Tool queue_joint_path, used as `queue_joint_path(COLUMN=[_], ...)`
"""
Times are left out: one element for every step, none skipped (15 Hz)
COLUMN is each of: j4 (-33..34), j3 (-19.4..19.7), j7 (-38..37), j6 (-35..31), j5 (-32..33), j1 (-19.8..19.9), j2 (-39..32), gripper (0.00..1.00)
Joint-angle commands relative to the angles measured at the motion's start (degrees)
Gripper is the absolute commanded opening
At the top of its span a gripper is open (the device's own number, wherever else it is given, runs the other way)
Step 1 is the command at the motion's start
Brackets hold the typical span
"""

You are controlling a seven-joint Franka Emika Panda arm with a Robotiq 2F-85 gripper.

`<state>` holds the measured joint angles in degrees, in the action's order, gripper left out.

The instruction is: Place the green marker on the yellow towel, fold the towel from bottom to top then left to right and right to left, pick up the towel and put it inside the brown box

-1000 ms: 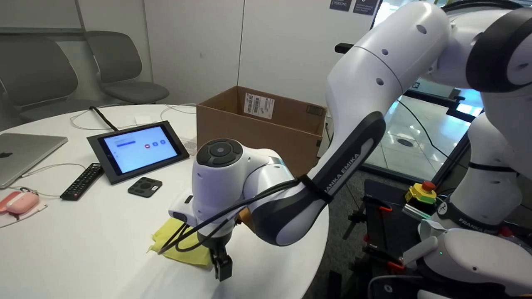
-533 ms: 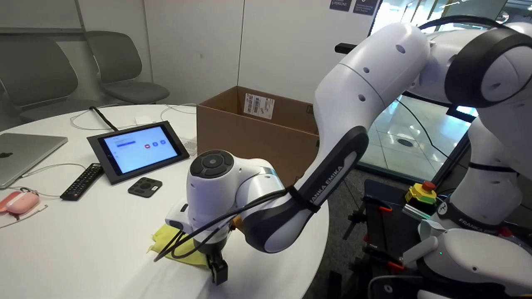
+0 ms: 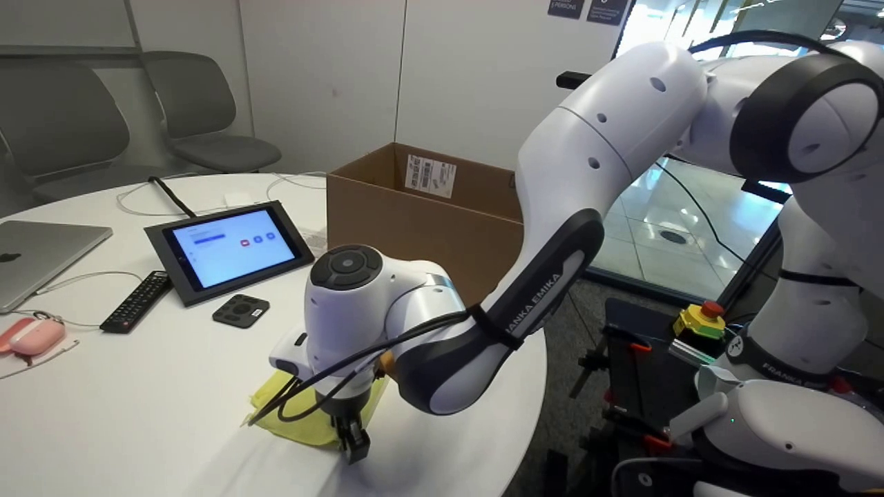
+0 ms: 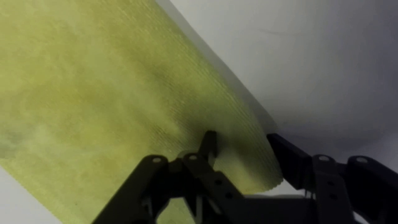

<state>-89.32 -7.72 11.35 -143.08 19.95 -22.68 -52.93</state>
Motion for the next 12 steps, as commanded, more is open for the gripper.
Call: queue_joint_path(j4=[1.99, 2.0, 2.01, 2.01, 1.87, 1.78, 1.43, 0.98, 0.63, 0.04, -0.64, -1.28], j3=[-0.73, -0.78, -0.93, -1.13, -1.27, -1.29, -1.69, -2.01, -2.31, -2.38, -2.52, -2.59], j7=[0.99, 0.85, 0.37, -0.03, -0.87, -1.74, -3.02, -4.24, -5.18, -6.86, -8.2, -9.4], j6=[0.55, 0.49, 0.51, 0.36, 0.27, 0.42, 0.47, -0.03, -0.1, -0.5, -1.28, -2.04], j5=[-0.81, -0.96, -1.45, -2.05, -2.95, -3.81, -5.47, -7.16, -8.68, -10.3, -11.81, -13.06], j1=[0.77, 0.83, 0.95, 1.12, 1.28, 1.43, 1.9, 2.36, 2.76, 3.11, 3.52, 3.84], j2=[-1.27, -1.11, -0.92, -0.79, -0.47, -0.19, 0.31, 0.67, 0.98, 1.58, 2.16, 2.7], gripper=[0.16, 0.09, 0.04, 0.04, 0.02, 0.06, 0.01, 0.04, 0.04, 0.04, 0.04, 0.04])
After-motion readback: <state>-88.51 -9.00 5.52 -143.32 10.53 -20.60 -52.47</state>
